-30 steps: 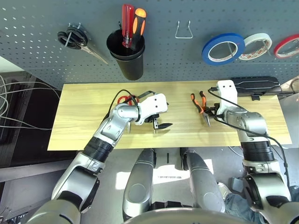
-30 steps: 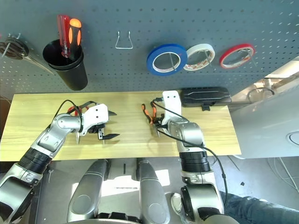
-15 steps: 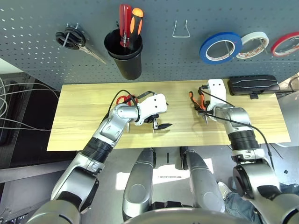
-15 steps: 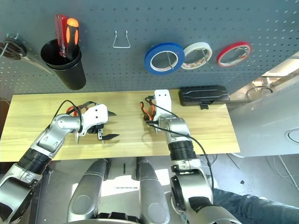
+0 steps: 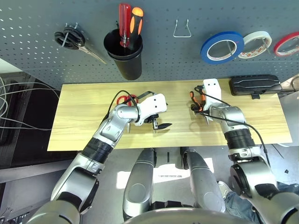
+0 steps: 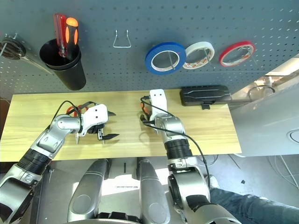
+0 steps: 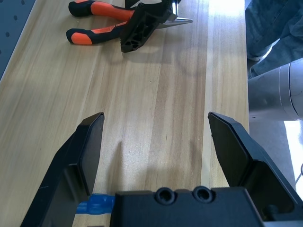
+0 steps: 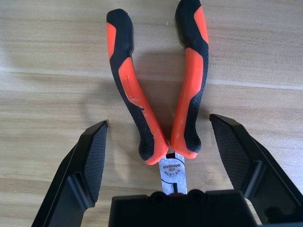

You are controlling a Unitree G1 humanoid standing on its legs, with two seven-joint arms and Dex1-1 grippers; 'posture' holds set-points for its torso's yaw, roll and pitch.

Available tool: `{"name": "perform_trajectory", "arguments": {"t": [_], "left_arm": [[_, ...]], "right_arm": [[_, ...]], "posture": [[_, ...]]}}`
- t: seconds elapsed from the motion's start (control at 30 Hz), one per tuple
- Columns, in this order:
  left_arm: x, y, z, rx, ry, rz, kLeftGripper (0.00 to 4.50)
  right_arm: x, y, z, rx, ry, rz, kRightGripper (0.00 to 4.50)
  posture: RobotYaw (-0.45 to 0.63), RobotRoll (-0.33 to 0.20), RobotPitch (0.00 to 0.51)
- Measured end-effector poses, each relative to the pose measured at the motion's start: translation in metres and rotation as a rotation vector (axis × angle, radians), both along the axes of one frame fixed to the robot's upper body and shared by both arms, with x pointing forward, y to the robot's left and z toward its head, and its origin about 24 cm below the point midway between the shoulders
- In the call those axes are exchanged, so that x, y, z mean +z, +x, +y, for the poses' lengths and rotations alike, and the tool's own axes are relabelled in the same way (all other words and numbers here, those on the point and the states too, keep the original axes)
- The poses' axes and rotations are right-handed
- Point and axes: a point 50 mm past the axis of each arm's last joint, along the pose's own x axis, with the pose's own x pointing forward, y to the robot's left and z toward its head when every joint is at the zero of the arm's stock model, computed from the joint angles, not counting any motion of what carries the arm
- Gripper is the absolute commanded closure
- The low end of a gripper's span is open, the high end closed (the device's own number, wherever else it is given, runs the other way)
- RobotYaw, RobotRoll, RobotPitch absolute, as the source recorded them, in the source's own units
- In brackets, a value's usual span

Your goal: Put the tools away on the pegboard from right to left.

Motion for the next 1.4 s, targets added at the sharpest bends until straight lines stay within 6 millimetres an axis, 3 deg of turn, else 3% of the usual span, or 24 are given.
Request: {"name": "perform_trajectory", "arguments": {"t": [0.2,0.67,0.9,1.0,1.17,1.4], "left_arm": [[0.000,0.000,-0.002,-0.004,-0.006,0.000,0.00],[0.000,0.000,-0.001,-0.001,0.002,0.002,0.00],[0.001,0.001,0.001,0.005,0.006,-0.007,0.00],[0.002,0.001,0.003,0.010,0.001,-0.011,0.00],[0.005,-0.002,0.008,0.022,-0.046,-0.026,0.00],[0.022,-0.001,0.012,0.038,-0.211,-0.116,0.00]], "right_arm": [[0.000,0.000,-0.001,0.005,-0.022,0.002,2.66],[0.007,-0.004,-0.003,0.028,-0.032,-0.029,2.66],[0.048,-0.032,0.001,0.254,0.052,-0.187,2.66],[0.054,-0.047,0.002,0.353,0.103,-0.184,2.66],[0.076,-0.055,-0.004,0.492,0.084,-0.291,2.66],[0.103,-0.060,0.015,0.658,0.155,-0.470,2.66]], "posture": [[0.16,0.000,0.408],[0.17,0.000,0.396],[0.15,0.000,0.397],[0.14,0.000,0.394],[0.11,0.000,0.387],[0.09,0.000,0.377]]}}
